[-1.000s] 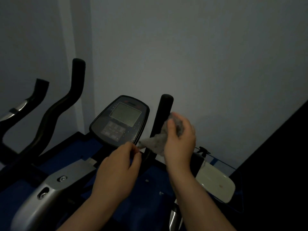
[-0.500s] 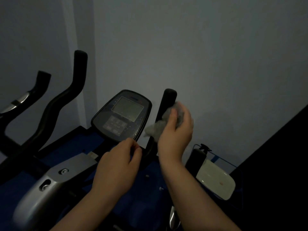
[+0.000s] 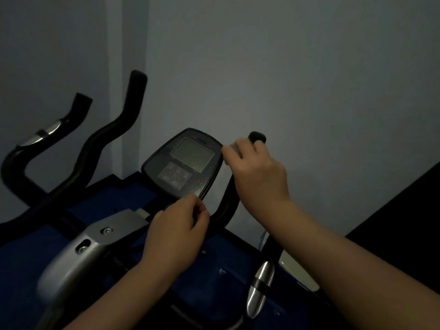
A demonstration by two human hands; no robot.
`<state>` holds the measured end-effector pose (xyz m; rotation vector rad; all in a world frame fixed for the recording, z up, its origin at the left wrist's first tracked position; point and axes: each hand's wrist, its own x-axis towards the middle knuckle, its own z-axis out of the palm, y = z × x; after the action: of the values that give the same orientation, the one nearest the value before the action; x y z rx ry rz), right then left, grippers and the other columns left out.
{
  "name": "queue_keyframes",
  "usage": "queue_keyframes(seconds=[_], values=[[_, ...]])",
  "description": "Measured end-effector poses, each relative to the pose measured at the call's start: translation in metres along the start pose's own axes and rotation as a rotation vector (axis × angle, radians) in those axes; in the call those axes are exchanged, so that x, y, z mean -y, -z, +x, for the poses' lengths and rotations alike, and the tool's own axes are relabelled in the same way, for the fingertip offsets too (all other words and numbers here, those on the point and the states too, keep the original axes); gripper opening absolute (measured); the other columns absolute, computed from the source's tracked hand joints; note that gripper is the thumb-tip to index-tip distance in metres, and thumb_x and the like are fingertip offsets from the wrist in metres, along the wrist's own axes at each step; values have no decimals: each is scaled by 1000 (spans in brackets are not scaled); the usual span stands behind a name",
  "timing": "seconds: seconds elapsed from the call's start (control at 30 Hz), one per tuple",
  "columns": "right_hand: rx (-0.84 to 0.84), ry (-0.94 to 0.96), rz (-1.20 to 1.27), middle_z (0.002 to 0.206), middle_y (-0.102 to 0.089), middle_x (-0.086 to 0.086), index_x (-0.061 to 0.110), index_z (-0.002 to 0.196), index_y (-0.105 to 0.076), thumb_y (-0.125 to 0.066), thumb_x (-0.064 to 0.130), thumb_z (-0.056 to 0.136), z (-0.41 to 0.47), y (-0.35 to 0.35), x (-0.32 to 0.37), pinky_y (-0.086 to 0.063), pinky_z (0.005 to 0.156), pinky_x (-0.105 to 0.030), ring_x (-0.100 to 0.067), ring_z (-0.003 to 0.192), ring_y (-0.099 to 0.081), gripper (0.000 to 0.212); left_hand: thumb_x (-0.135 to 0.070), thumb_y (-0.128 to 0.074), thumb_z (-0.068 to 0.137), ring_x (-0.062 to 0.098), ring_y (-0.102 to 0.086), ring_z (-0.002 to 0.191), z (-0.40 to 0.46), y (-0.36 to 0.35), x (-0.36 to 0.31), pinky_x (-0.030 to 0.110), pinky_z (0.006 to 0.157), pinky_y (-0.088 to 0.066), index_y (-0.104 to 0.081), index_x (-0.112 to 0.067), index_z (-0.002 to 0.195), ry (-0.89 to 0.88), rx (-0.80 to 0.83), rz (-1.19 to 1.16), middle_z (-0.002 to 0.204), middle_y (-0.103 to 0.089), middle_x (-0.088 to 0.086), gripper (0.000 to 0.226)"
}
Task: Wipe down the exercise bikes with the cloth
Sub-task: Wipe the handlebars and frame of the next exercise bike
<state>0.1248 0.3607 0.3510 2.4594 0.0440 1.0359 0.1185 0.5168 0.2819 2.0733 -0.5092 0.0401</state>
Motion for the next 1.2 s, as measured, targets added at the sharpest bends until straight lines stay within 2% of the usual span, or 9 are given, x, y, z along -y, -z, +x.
queue_keyframes(seconds=[0.13,0.3,0.47,0.6,0.7,0.83,0.97,1.1,1.2], values=[[399,88,226,99,-60,-1,21,100,-61,-69,11,78,-10,7,6,-42,48,-27,-23,78,-59,26,-30,-50,93,6,-49,60,-6,7,6,28,61,-33,-56,-30,83,-5,9,-51,70,-55,-12,11],[189,-166,391,99,-64,2,23,103,-68,-67,12,82,-21,9,18,-46,53,-26,-23,78,-61,23,-26,-49,94,4,-50,79,-23,16,19,29,73,-39,-59,-29,97,-84,5,-26,87,-56,-15,10],[244,-290,729,108,-63,7,27,108,-66,-62,12,86,-63,29,52,-51,77,-27,-12,93,-59,27,-21,-52,92,3,-49,96,-42,23,31,25,83,-41,-59,-29,109,-97,-37,-56,100,-57,-13,20],[17,-632,756,111,-56,5,22,109,-66,-58,10,89,-60,26,33,-48,81,-17,-6,95,-55,25,-21,-54,91,4,-49,97,-44,24,33,24,81,-39,-60,-28,105,-90,-58,-70,98,-57,-14,17],[73,-875,896,117,-47,6,24,110,-61,-55,17,93,-84,34,83,-41,78,0,5,96,-50,19,-21,-54,91,3,-50,92,-43,22,34,22,76,-39,-60,-28,102,-77,-45,-105,95,-56,-16,15],[155,-615,959,111,-50,4,20,102,-63,-58,10,90,-84,43,86,-37,79,-1,3,96,-50,16,-16,-53,92,-2,-54,81,-39,23,38,12,67,-38,-62,-27,96,-10,-44,-243,94,-60,-14,15],[44,-792,904,113,-49,0,19,103,-63,-57,9,91,-83,40,81,-34,78,2,6,95,-49,17,-7,-50,91,2,-59,85,-41,24,43,9,70,-43,-62,-25,91,84,-136,-433,93,-64,-8,22],[341,-420,1097,113,-50,4,19,110,-63,-58,7,90,-95,58,119,-44,84,-9,-1,99,-52,24,0,-49,88,-1,-60,81,-42,28,40,11,70,-45,-61,-22,87,99,-205,-516,87,-64,-8,25],[526,-314,1266,111,-56,10,23,119,-55,-60,18,91,-84,75,85,-45,86,-14,1,101,-55,29,2,-49,88,1,-61,79,-48,32,38,14,73,-47,-59,-26,84,130,-222,-590,85,-64,-8,29]])
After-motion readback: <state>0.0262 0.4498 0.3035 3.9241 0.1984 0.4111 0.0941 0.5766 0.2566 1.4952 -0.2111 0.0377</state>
